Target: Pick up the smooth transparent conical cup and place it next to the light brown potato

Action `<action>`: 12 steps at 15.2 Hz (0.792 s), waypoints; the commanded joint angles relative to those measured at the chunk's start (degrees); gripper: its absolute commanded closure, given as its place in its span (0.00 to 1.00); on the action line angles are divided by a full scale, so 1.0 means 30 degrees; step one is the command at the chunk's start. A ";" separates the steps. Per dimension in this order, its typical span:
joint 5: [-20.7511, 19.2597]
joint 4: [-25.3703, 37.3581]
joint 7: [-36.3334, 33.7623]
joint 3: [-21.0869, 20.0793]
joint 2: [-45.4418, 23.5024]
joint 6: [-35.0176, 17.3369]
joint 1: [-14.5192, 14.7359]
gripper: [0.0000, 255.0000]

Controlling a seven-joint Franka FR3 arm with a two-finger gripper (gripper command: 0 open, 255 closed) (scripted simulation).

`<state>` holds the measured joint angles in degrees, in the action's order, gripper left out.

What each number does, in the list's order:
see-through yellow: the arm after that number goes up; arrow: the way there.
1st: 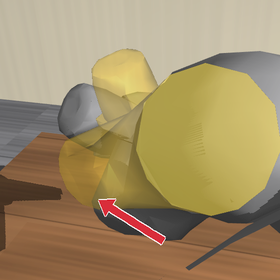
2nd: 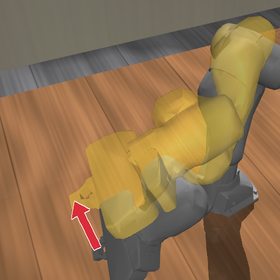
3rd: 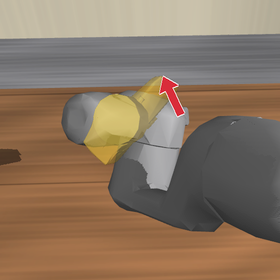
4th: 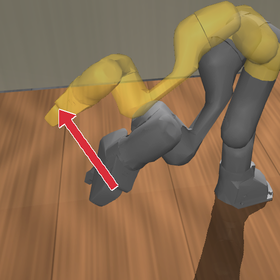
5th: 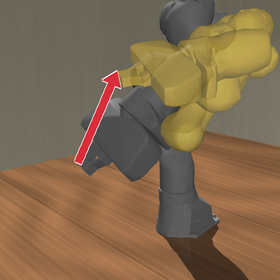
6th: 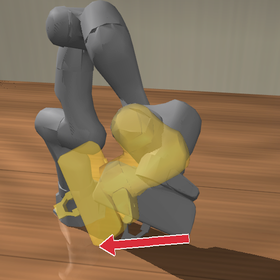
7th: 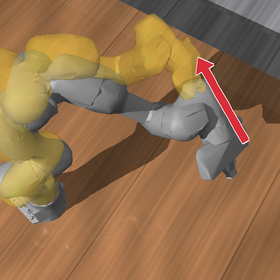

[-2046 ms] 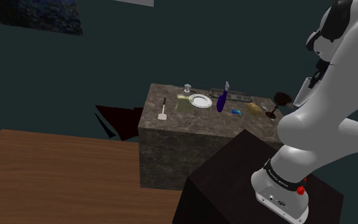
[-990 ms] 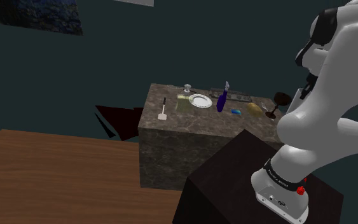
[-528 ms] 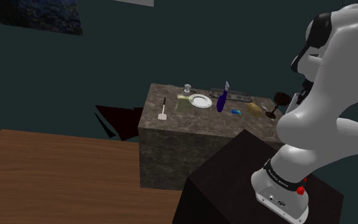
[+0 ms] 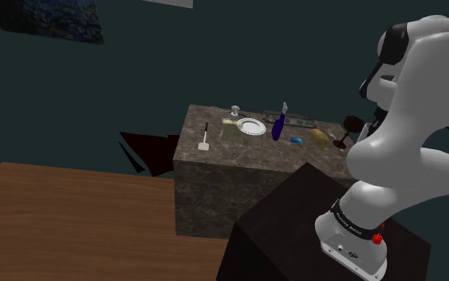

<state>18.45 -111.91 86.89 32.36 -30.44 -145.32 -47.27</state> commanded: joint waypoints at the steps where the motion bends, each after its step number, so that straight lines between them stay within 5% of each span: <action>1: 0.0266 -0.0025 0.0175 -0.0231 -0.0339 -0.0377 -0.0192 1.00; 12: 0.0809 0.0031 0.0488 -0.0763 -0.1141 -0.1108 -0.0598 1.00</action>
<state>20.87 -111.84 88.35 30.07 -33.88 -148.62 -49.06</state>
